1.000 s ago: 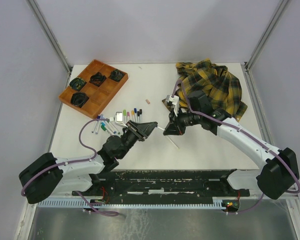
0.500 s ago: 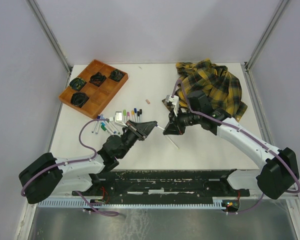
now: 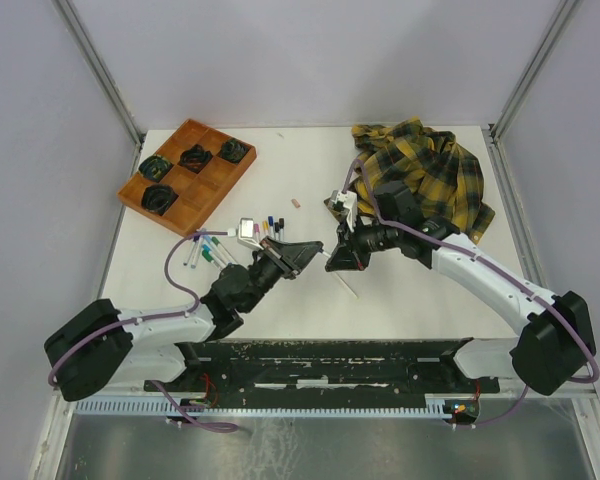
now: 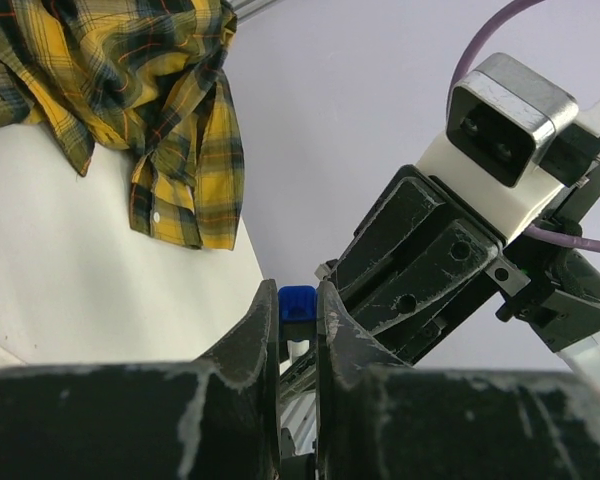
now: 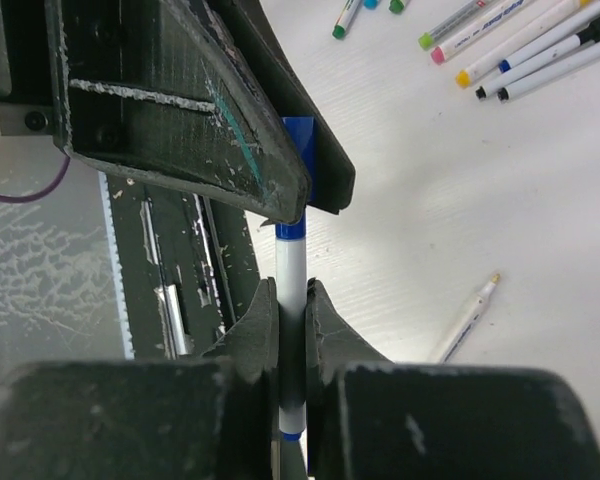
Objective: Open the pen caps
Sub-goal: Open the pen cap from the pen.
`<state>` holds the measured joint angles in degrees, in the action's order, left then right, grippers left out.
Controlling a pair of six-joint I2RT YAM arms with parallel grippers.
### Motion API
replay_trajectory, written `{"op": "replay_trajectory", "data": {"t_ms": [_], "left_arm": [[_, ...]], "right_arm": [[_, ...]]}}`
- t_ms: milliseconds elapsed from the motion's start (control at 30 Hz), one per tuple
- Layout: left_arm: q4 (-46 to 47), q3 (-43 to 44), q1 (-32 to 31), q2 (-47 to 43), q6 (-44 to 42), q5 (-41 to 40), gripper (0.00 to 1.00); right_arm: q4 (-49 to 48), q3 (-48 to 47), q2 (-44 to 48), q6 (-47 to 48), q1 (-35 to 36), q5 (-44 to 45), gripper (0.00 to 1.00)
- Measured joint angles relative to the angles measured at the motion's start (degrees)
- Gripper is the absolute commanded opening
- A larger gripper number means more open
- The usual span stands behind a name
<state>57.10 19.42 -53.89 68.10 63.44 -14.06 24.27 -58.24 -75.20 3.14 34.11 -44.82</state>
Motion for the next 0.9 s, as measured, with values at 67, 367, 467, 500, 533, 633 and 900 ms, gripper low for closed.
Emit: {"op": "replay_trajectory", "data": {"t_ms": [67,367,467,500,533,633,900], "left_arm": [[-0.3,0.2,0.0,0.0,0.0,0.0,0.03],[-10.2,3.8,4.1,-4.5,-4.3,1.3,0.03],[-12.3,6.0,8.7,-5.1,-4.3,6.1,0.03],[-12.9,6.8,10.1,-5.1,-4.3,8.0,0.03],[-13.5,7.4,11.1,-5.1,-4.3,9.3,0.03],[-14.6,8.5,13.3,-5.0,-4.3,12.7,0.03],[-14.1,8.8,17.5,-5.2,-4.2,11.3,0.03]], "right_arm": [[0.1,0.0,0.0,-0.2,-0.2,0.1,0.0],[-4.1,-0.9,-2.0,0.1,-0.1,-0.1,0.0],[-7.6,-2.2,-2.9,0.1,-0.1,0.6,0.0],[-8.6,-2.5,-3.1,0.0,-0.1,1.0,0.0],[-9.4,-2.7,-3.2,0.0,-0.1,1.2,0.0],[-10.8,-2.8,-3.3,-0.2,0.0,1.9,0.0],[-8.1,-2.7,-3.5,-0.3,0.2,2.8,0.0]]}}
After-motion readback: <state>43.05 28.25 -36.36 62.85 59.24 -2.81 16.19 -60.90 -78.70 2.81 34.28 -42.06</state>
